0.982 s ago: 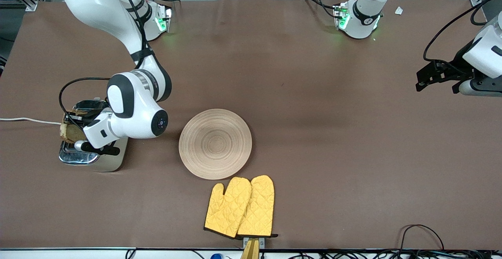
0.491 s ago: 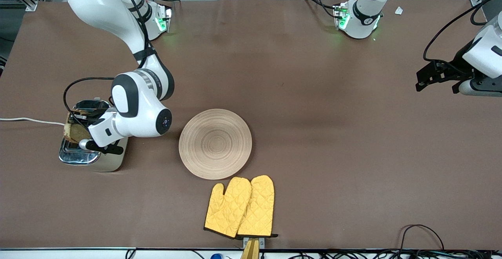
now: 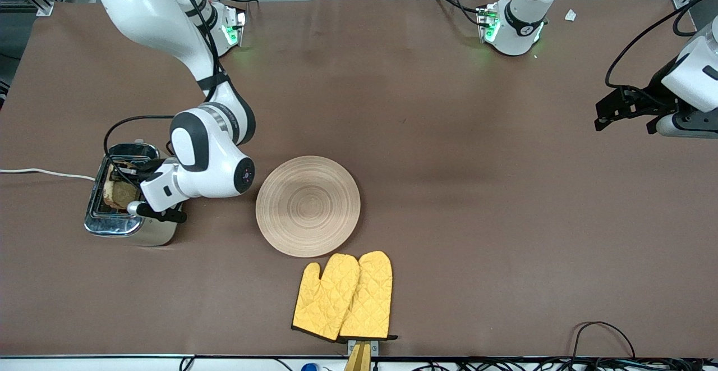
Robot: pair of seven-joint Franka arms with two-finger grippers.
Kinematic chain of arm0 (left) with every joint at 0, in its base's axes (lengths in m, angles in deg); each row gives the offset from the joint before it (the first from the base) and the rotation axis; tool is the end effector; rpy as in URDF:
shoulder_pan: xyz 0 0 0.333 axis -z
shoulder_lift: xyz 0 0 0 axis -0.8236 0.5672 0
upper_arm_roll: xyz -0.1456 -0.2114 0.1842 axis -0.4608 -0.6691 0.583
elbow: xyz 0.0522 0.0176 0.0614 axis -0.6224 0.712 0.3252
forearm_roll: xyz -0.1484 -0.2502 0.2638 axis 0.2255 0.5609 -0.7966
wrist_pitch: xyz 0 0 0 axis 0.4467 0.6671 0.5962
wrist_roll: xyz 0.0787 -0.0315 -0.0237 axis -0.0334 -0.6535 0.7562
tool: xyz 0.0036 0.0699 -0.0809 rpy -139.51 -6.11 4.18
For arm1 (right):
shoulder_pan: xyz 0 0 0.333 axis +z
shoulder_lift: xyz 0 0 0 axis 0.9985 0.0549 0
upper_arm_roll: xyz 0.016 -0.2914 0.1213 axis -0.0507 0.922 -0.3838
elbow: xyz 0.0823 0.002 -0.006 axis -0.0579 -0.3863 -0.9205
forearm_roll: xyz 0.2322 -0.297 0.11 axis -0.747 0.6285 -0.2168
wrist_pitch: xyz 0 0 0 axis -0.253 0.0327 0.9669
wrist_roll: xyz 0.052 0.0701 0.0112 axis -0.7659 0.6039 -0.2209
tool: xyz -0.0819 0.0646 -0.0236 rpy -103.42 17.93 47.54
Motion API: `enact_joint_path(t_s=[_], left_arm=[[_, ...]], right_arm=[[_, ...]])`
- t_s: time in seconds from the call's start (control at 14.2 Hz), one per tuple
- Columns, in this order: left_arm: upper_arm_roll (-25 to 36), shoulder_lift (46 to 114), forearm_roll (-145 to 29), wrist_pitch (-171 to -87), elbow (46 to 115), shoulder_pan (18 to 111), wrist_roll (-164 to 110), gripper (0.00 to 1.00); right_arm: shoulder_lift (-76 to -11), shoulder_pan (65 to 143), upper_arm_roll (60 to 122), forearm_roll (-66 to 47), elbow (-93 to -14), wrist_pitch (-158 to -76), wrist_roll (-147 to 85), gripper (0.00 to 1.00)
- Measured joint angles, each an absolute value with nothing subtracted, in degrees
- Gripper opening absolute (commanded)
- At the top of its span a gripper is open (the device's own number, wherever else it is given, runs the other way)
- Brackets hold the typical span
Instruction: Move plate and put bread in toaster
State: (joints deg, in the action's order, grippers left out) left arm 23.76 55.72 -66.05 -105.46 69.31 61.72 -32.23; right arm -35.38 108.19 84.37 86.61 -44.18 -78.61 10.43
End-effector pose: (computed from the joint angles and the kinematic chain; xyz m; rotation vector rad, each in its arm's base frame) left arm 0.5641 -0.0621 0.6270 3.1182 -0.1257 0.0793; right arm 0.6201 0.1384 0.3378 1.8894 -0.0420 -0.1225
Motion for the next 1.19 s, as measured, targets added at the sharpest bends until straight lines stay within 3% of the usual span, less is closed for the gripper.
enact_joint_path(t_s=[0.42, 0.49, 0.7, 0.84, 0.98, 1.19], left_arm=[[23.8, 55.7, -66.1, -105.5, 69.3, 61.8, -32.2, 1.0], [23.8, 55.7, -66.1, -105.5, 69.3, 61.8, -32.2, 1.0], [23.8, 55.7, -66.1, -105.5, 69.3, 61.8, -32.2, 1.0], [23.8, 55.7, -66.1, -105.5, 69.3, 61.8, -32.2, 1.0], [23.8, 55.7, -66.1, -105.5, 69.3, 61.8, -32.2, 1.0], [23.8, 55.7, -66.1, -105.5, 69.3, 61.8, -32.2, 1.0]], right_arm=[[-35.1, 107.4, 84.5, 86.3, -48.6, -84.0, 15.5, 0.05], [-35.1, 107.2, 84.5, 86.3, -49.4, -84.7, 16.2, 0.12], [-35.1, 106.2, 84.6, 86.3, -50.1, -86.6, 16.5, 0.66], [-35.1, 105.4, 84.6, 86.2, -50.1, -86.9, 16.5, 0.89], [-35.2, 104.7, 84.6, 85.7, -49.9, -87.9, 16.5, 0.99], [-35.7, 103.8, 84.6, 79.9, -47.6, -88.9, 15.8, 1.0]])
